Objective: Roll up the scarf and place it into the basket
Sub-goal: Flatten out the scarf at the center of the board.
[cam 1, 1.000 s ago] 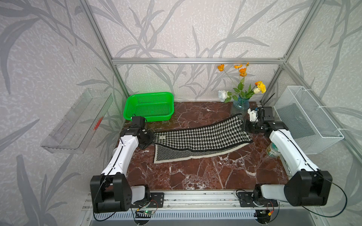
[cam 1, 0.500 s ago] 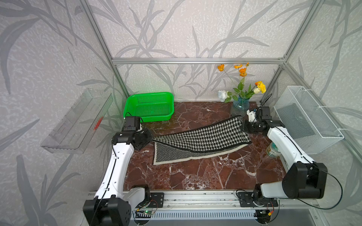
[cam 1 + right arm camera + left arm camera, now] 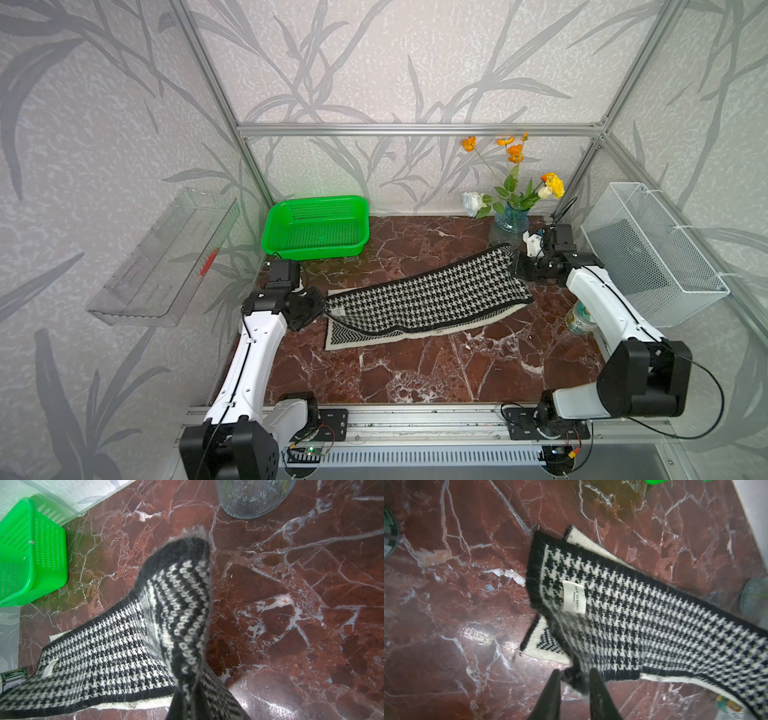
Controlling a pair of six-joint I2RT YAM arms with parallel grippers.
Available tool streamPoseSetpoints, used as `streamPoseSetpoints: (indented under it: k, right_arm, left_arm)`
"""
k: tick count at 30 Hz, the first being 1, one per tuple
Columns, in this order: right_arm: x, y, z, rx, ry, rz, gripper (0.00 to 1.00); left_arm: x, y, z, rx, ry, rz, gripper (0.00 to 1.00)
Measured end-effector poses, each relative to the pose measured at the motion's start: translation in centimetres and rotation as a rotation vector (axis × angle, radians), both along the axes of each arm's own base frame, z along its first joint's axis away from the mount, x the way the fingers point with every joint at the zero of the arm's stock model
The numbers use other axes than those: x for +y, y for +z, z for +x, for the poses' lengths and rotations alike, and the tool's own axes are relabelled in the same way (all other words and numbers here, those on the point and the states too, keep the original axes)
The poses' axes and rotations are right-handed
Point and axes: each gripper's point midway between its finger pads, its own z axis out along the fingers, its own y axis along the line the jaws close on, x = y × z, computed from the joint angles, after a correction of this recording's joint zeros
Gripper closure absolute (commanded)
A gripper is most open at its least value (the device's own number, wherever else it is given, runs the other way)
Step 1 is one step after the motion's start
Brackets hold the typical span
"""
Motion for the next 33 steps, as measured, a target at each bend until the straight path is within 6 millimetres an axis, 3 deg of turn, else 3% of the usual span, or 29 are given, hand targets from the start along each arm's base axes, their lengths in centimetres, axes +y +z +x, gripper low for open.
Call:
streamPoseSetpoints:
  k: [3,8,10,22,33]
  right_arm:
    - [0.1,0.5,0.0,-0.013,0.001,0.005,1.00]
    - [0.4,2.0,0.0,-0.041,0.006,0.026,1.00]
    - [0.5,2.7,-0.1,-0.059,0.008,0.036,1.00]
    - [1.2,5.0,-0.9,-0.111,0.019,0.081,1.00]
    - [1.4,5.3,-1.5,-0.122,0.025,0.092,1.00]
  left_arm:
    - [0.1,-0.8,-0.3,0.022,0.001,0.008,0.57]
    - [0.6,-1.4,-0.3,0.030,0.013,0.033,0.31]
    - [1.1,-1.6,0.1,0.029,0.031,0.055,0.29]
    - [3.4,-9.2,5.2,0.278,0.090,0.104,0.37]
    - [4.3,-12.9,6.6,0.349,0.107,0.140,0.49]
